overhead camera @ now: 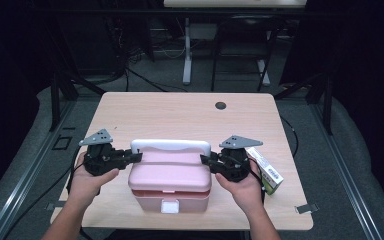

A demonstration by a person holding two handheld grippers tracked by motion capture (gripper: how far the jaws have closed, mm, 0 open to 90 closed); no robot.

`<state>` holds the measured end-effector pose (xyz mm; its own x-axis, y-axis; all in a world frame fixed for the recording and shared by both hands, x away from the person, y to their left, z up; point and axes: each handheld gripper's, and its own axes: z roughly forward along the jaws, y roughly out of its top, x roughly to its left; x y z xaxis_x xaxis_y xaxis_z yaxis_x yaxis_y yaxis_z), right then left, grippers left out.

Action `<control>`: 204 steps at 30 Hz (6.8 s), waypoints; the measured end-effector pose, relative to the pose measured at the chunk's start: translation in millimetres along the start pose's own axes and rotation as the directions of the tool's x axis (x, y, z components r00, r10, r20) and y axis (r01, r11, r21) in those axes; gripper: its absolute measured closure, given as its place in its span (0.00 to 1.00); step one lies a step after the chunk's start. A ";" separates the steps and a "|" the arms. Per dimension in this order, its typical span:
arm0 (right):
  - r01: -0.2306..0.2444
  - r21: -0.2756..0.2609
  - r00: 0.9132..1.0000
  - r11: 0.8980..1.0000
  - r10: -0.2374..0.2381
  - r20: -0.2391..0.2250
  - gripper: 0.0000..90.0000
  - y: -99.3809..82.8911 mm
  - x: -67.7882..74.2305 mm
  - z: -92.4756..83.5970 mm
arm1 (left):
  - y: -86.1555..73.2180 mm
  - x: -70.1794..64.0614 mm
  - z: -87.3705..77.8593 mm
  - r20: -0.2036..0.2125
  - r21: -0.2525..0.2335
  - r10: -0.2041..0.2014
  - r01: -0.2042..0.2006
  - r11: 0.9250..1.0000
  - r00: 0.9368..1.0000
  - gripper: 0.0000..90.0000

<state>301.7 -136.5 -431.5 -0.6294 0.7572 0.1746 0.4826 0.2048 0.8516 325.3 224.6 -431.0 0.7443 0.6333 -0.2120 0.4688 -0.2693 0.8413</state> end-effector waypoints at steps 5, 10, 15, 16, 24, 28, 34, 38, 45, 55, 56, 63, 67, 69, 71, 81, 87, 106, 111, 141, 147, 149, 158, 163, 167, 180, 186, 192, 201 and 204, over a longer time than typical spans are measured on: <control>0.001 -0.013 1.000 1.000 -0.001 0.003 0.82 2.4 1.1 0.9 | -2.4 3.6 -1.3 0.009 -0.006 -0.025 0.025 1.000 1.000 0.79; 0.001 -0.018 1.000 1.000 -0.001 0.000 0.82 5.2 -1.1 0.6 | -3.8 0.8 -12.6 -0.017 -0.023 -0.027 0.027 0.999 0.999 0.75; 0.007 -0.028 1.000 1.000 -0.007 -0.006 0.82 10.3 -1.1 -3.1 | -4.5 -1.7 -23.7 -0.026 -0.045 -0.029 0.027 0.999 0.999 0.77; 0.010 -0.030 1.000 0.999 -0.011 -0.006 0.82 10.8 -1.7 -3.3 | -4.9 -2.5 -27.1 -0.035 -0.050 -0.031 0.030 0.998 0.999 0.78; -0.022 -0.049 0.999 0.999 0.020 -0.041 0.82 17.8 -7.2 -5.2 | -10.2 -6.7 -36.3 -0.059 -0.042 -0.017 0.014 0.999 0.998 0.92; -0.027 -0.059 0.998 0.998 0.023 -0.061 0.82 22.3 -9.3 -5.5 | -15.9 -7.4 -37.1 -0.058 -0.017 -0.020 0.019 1.000 0.998 0.99; -0.030 -0.060 0.997 0.998 0.025 -0.076 0.82 25.5 -11.7 -5.7 | -21.4 -8.6 -33.5 -0.055 0.018 -0.019 0.020 1.000 0.998 1.00; -0.028 -0.057 0.997 0.998 0.024 -0.074 0.82 26.5 -13.3 -4.6 | -23.1 -10.8 -30.3 -0.041 0.029 -0.019 0.021 0.999 0.999 1.00; -0.039 -0.057 0.998 0.998 0.035 -0.060 0.81 24.2 -18.3 -1.8 | -21.1 -23.4 -20.5 0.008 0.042 0.003 -0.004 0.999 1.000 1.00; -0.061 -0.071 0.996 0.996 0.056 -0.070 0.82 22.4 -21.3 0.0 | -21.1 -28.2 -12.5 0.039 0.049 0.015 -0.016 0.999 0.999 1.00; -0.060 -0.070 0.996 0.996 0.055 -0.069 0.82 22.2 -20.8 -0.3 | -20.3 -29.5 -11.6 0.046 0.052 0.019 -0.022 0.998 0.999 1.00; -0.053 -0.074 0.997 0.996 0.049 -0.059 0.81 20.2 -19.8 -0.3 | -17.0 -31.3 -12.3 0.056 0.047 0.034 -0.037 0.998 0.998 1.00; -0.053 -0.076 0.997 0.996 0.049 -0.056 0.80 19.6 -19.6 -0.5 | -16.6 -32.2 -11.8 0.062 0.046 0.036 -0.039 0.998 0.997 1.00; -0.052 -0.074 0.998 0.996 0.049 -0.049 0.79 19.3 -19.2 -0.4 | -16.2 -32.8 -11.6 0.059 0.044 0.038 -0.040 0.998 0.998 1.00; -0.051 -0.077 0.998 0.996 0.048 -0.043 0.78 19.1 -19.0 -1.2 | -15.4 -32.0 -12.5 0.058 0.044 0.038 -0.041 0.998 0.998 1.00; -0.041 -0.119 0.999 0.992 0.041 0.000 0.75 20.4 -18.3 -20.0 | -9.9 -31.2 -13.2 0.055 0.027 0.050 -0.051 0.998 0.997 1.00; -0.032 -0.117 0.999 0.993 0.035 0.026 0.77 16.1 -16.0 -27.3 | -2.3 -28.7 -13.6 0.053 0.010 0.058 -0.058 0.998 0.997 1.00; -0.046 -0.048 0.991 0.998 0.052 0.127 1.00 -20.5 -1.7 -27.7 | 16.1 -19.6 -12.2 0.049 -0.043 0.069 -0.067 0.997 0.996 1.00; -0.027 0.022 0.997 0.999 0.025 0.077 0.99 -39.1 11.9 -6.2 | 16.8 -21.0 -12.0 0.033 -0.039 0.076 -0.074 0.996 0.997 1.00; 0.042 0.105 0.999 0.994 -0.038 -0.036 1.00 -69.3 34.0 17.4 | 19.3 -16.4 -10.1 0.042 -0.087 0.048 -0.044 0.995 0.998 1.00; -0.005 0.091 0.999 0.996 0.008 -0.035 1.00 -68.6 24.1 14.7 | 24.0 -13.4 -8.5 0.040 -0.102 0.047 -0.043 0.994 0.998 1.00; 0.013 0.091 1.000 0.996 -0.011 -0.027 1.00 -68.3 24.6 14.9 | 24.7 -13.6 -8.5 0.036 -0.099 0.047 -0.043 0.994 0.998 1.00; 0.015 0.094 1.000 0.995 -0.015 -0.002 1.00 -67.6 20.5 13.9 | 30.7 -12.5 -4.4 0.028 -0.115 0.043 -0.040 0.993 0.999 1.00; 0.019 0.087 1.000 0.996 -0.019 0.008 1.00 -68.9 22.4 13.2 | 33.3 -13.3 -4.4 0.013 -0.126 0.050 -0.048 0.991 0.999 1.00; 0.010 0.086 1.000 0.996 -0.011 0.002 1.00 -69.6 22.7 12.4 | 32.5 -13.8 -3.4 0.002 -0.125 0.050 -0.049 0.991 0.999 1.00; 0.046 0.112 0.999 0.993 -0.043 -0.026 1.00 -74.4 37.3 18.0 | 28.0 -6.4 3.5 -0.045 -0.116 0.047 -0.052 0.992 0.998 0.99; 0.037 0.110 0.999 0.993 -0.035 -0.027 1.00 -75.0 37.3 19.4 | 26.5 -1.7 6.2 -0.046 -0.110 0.029 -0.034 0.993 0.998 0.99; 0.025 0.104 0.999 0.994 -0.023 -0.028 1.00 -75.5 37.4 20.2 | 26.0 0.2 8.9 -0.053 -0.107 0.033 -0.039 0.993 0.998 0.99; 0.028 0.112 0.999 0.993 -0.025 -0.029 1.00 -76.3 39.5 22.3 | 23.1 5.2 13.3 -0.055 -0.102 0.024 -0.030 0.994 0.998 0.99; 0.028 0.110 0.999 0.994 -0.025 -0.028 1.00 -76.5 39.6 22.5 | 22.3 6.5 14.8 -0.054 -0.106 0.020 -0.025 0.994 0.998 0.99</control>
<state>253.6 -108.3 -500.8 -0.6582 0.7340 0.1675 0.5292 0.2928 0.7964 347.6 212.0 -421.0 0.7268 0.6659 -0.1686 0.3968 -0.2067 0.8943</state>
